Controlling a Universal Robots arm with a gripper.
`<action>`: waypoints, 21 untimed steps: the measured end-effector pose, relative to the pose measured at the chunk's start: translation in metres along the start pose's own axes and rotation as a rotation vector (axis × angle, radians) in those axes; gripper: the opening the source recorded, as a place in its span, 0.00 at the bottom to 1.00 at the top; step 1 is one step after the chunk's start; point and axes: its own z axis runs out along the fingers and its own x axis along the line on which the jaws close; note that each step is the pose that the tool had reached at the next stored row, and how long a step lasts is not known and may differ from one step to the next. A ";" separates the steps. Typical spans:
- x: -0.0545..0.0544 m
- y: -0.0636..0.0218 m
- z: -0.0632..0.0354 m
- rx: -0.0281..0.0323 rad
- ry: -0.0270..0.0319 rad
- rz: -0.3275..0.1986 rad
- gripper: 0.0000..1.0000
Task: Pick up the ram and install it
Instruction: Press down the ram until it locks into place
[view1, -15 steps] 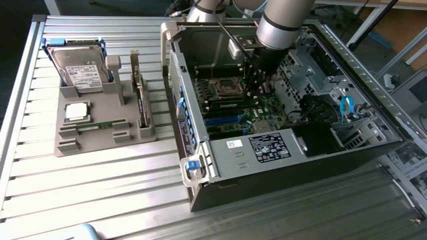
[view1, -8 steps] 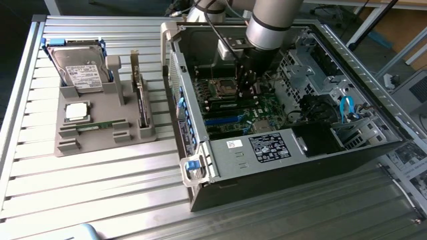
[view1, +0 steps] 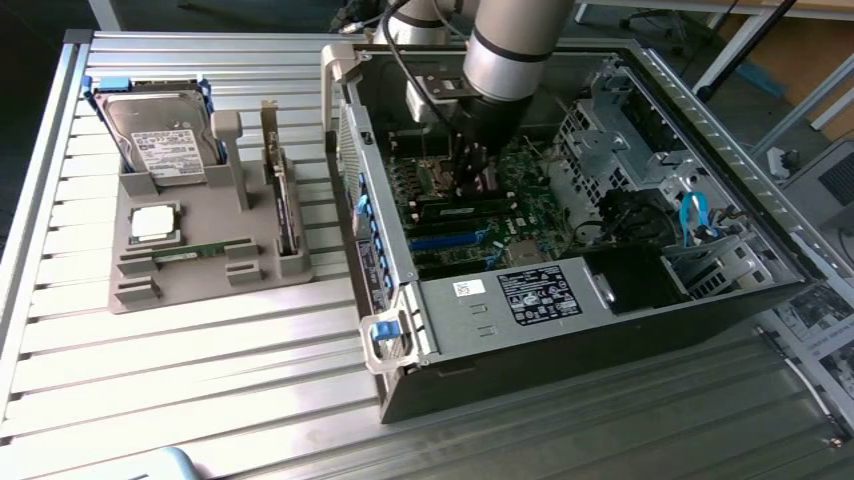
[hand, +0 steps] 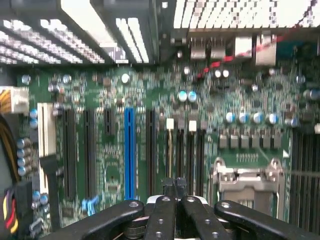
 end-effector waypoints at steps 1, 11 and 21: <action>0.000 0.0032 0.0000 0.0004 0.0000 0.000 0.11; 0.000 0.0254 0.0031 0.0017 -0.0011 0.000 0.11; 0.000 0.0265 0.0092 0.0015 -0.0033 0.000 0.11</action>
